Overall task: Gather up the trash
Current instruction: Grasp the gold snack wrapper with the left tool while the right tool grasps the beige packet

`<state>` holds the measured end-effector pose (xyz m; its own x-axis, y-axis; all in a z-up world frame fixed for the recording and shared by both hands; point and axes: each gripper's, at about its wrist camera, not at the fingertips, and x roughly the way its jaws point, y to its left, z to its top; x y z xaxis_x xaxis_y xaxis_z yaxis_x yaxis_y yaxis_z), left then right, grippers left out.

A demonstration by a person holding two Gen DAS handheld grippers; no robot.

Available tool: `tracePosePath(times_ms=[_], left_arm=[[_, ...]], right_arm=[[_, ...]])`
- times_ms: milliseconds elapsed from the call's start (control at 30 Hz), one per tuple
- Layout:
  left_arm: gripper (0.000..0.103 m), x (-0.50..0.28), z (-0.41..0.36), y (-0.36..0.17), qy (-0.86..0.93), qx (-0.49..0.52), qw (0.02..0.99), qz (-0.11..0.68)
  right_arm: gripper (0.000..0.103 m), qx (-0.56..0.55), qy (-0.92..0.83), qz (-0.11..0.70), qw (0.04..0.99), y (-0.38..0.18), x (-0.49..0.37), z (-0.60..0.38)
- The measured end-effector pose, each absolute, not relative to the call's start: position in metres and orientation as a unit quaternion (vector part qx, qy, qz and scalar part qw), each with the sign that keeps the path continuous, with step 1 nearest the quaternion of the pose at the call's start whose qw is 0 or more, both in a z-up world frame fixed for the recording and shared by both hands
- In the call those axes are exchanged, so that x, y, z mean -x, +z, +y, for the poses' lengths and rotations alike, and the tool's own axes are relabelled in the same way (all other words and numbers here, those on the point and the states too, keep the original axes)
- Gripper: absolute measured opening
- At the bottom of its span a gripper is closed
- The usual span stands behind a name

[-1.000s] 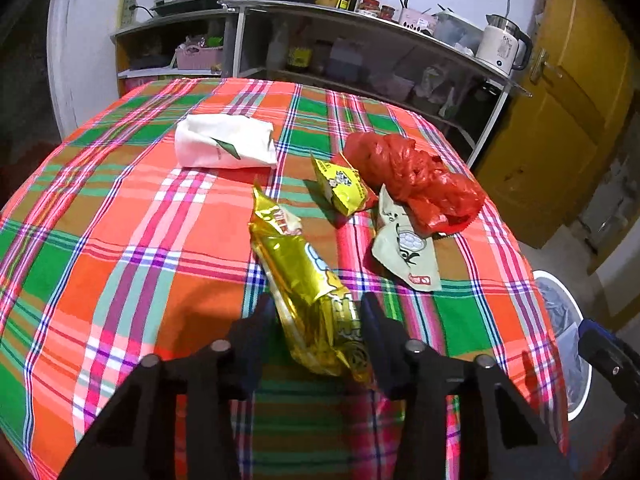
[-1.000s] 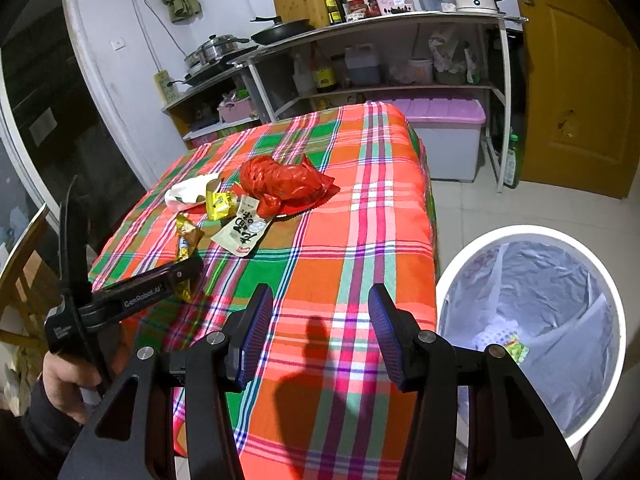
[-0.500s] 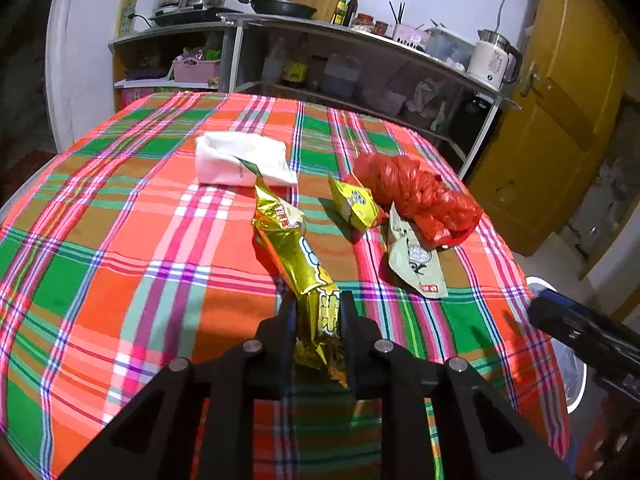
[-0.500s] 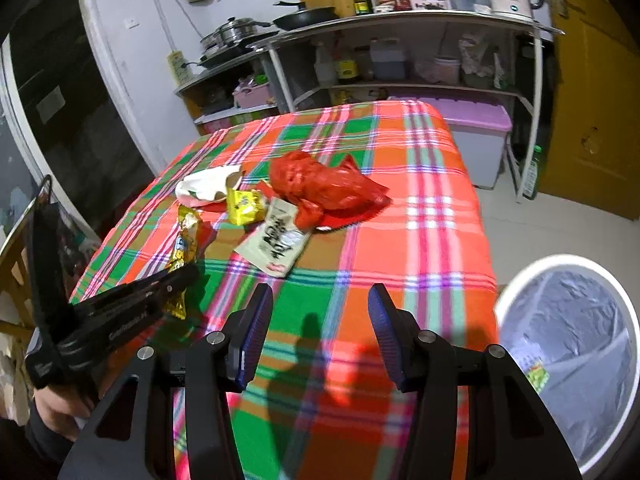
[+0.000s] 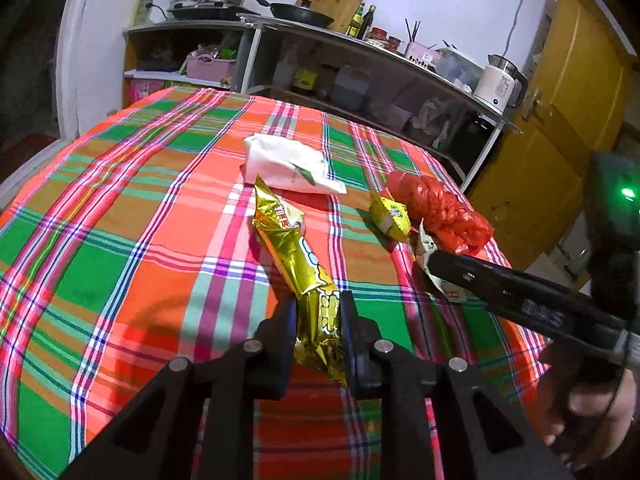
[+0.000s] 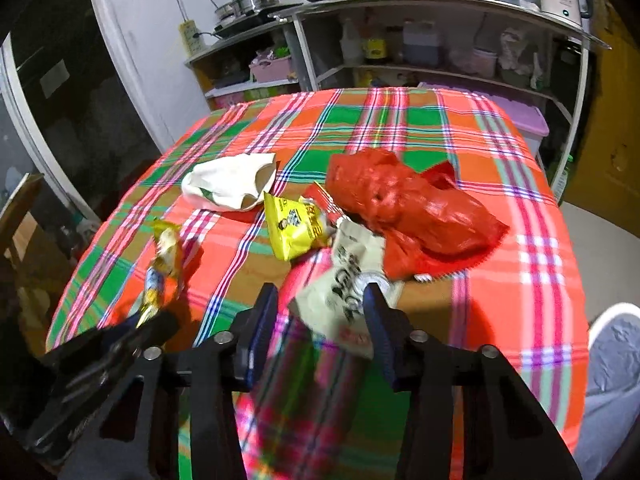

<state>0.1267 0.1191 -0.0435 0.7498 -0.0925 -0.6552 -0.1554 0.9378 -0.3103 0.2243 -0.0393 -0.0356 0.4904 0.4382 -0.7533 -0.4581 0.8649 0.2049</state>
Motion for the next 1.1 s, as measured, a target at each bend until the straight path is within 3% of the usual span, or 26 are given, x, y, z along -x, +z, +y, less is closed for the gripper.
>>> tracePosePath(times_ms=[167,433,1100], left_arm=[[0.021,-0.126,0.119,-0.044,0.007,0.178,0.918,0.353],[0.021,-0.126,0.119,-0.044,0.005,0.178,0.918,0.354],[0.021,-0.101,0.074,-0.014,-0.020,0.137,0.931,0.339]], right_arm=[[0.037,0.021,0.232,0.449,0.862,-0.050,-0.239,-0.029],[0.015,0.048,0.210,0.439,0.872,-0.044,-0.228,-0.029],[0.013,-0.003,0.241,0.408,0.881,-0.004,-0.158,-0.095]])
